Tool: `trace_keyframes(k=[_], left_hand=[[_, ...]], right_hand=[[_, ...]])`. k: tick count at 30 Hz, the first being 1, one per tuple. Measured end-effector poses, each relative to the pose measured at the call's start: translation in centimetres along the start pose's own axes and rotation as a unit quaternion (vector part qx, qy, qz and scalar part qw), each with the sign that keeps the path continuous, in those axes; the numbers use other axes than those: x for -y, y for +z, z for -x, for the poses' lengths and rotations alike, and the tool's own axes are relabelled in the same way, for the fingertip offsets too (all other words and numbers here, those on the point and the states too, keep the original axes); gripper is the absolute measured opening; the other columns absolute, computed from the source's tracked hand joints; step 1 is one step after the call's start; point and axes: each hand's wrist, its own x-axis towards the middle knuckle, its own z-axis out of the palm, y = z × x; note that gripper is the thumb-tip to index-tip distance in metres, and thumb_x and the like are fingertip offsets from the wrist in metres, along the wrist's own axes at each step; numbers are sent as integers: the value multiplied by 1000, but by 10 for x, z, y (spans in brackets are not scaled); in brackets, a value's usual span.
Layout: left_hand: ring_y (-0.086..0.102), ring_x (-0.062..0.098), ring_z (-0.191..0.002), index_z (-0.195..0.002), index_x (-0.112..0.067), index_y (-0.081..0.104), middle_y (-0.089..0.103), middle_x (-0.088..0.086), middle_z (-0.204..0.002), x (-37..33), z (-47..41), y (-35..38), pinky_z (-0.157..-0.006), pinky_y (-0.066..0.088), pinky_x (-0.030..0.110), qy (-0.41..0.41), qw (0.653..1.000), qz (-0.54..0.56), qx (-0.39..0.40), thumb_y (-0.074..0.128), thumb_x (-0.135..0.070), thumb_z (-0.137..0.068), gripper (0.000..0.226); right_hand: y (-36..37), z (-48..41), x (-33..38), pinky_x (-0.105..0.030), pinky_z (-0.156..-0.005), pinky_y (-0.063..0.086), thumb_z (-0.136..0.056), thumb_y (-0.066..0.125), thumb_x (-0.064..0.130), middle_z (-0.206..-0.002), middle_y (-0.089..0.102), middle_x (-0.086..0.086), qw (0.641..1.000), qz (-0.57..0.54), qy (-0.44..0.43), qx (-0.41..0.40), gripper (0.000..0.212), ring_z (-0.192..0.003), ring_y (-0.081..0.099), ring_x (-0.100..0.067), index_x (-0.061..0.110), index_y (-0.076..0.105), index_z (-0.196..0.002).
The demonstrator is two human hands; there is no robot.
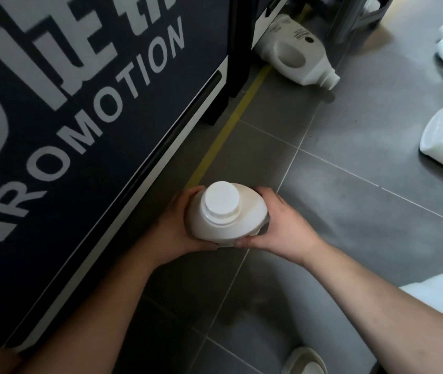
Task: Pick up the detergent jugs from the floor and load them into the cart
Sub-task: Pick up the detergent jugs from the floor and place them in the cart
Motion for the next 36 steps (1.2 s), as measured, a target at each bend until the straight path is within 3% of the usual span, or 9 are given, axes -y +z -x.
trace_keyframes(k=[9, 14, 17, 19, 23, 28, 31, 33, 36], left_hand=[[50, 8, -129, -140, -39, 47, 53, -11, -142, -9, 0, 2, -105, 42, 30, 24, 999, -26, -39, 106, -32, -51, 107], [53, 14, -133, -141, -31, 51, 57, -4, -143, -16, 12, -2, -113, 47, 44, 25, 998, -18, -62, 106, -22, -49, 107], [55, 11, -131, -134, -39, 50, 57, -9, -142, -38, 33, -14, -110, 49, 44, 14, 997, -6, -71, 106, -23, -49, 102], [57, 7, -127, -135, -40, 51, 58, -14, -138, -63, 54, -28, -105, 52, 39, 15, 997, 0, -76, 105, -29, -51, 101], [54, -12, -120, -134, -41, 54, 57, -25, -129, -132, 102, -65, -91, 43, 6, 20, 997, 14, -70, 104, -32, -54, 95], [53, -15, -118, -125, -49, 52, 57, -32, -124, -239, 168, -127, -84, 41, -2, 29, 998, 7, -49, 102, -30, -55, 88], [55, -14, -117, -124, -48, 55, 59, -30, -123, -313, 213, -172, -84, 41, -1, 37, 998, 10, -49, 103, -27, -56, 86], [58, -12, -116, -125, -46, 57, 62, -27, -123, -364, 239, -203, -89, 45, 5, 46, 998, 5, -42, 103, -25, -56, 85], [66, 5, -115, -128, -31, 62, 69, -12, -123, -434, 274, -248, -94, 57, 40, 48, 998, -10, -25, 101, -27, -55, 83]], right_hand=[[1, -1, 10, -23, -89, 41, -52, 98, 52, -129, 61, 15, 999, -24, -5, -25, 99, -110, 51, -3, 34, 52, -137], [-1, 10, 23, -23, -91, 42, -52, 100, 51, -130, 64, 11, 999, -12, -26, -37, 96, -119, 57, -9, 30, 57, -136], [-20, 25, 43, -25, -96, 43, -52, 102, 41, -133, 63, 12, 999, -13, -35, -39, 99, -126, 56, -11, 31, 56, -139], [-44, 39, 63, -23, -101, 42, -51, 103, 38, -135, 62, 13, 998, -4, -51, -27, 100, -128, 55, -10, 32, 56, -140], [-93, 86, 111, -2, -94, 35, -51, 103, 38, -132, 60, 24, 998, -32, -42, -24, 98, -121, 52, 4, 40, 57, -137], [-171, 158, 188, -25, -109, 43, -49, 103, 40, -133, 58, 32, 998, -58, -20, -29, 100, -127, 51, 4, 44, 56, -137], [-234, 199, 249, -20, -113, 36, -53, 102, 40, -146, 50, 32, 996, -78, -37, -2, 103, -136, 45, 6, 45, 51, -142], [-276, 226, 291, -2, -97, 36, -55, 102, 36, -132, 56, 38, 995, -98, -30, 12, 91, -123, 49, 18, 51, 52, -130], [-334, 268, 354, 3, -84, 37, -54, 103, 33, -122, 59, 40, 991, -127, -34, -11, 88, -115, 51, 22, 60, 50, -119]])
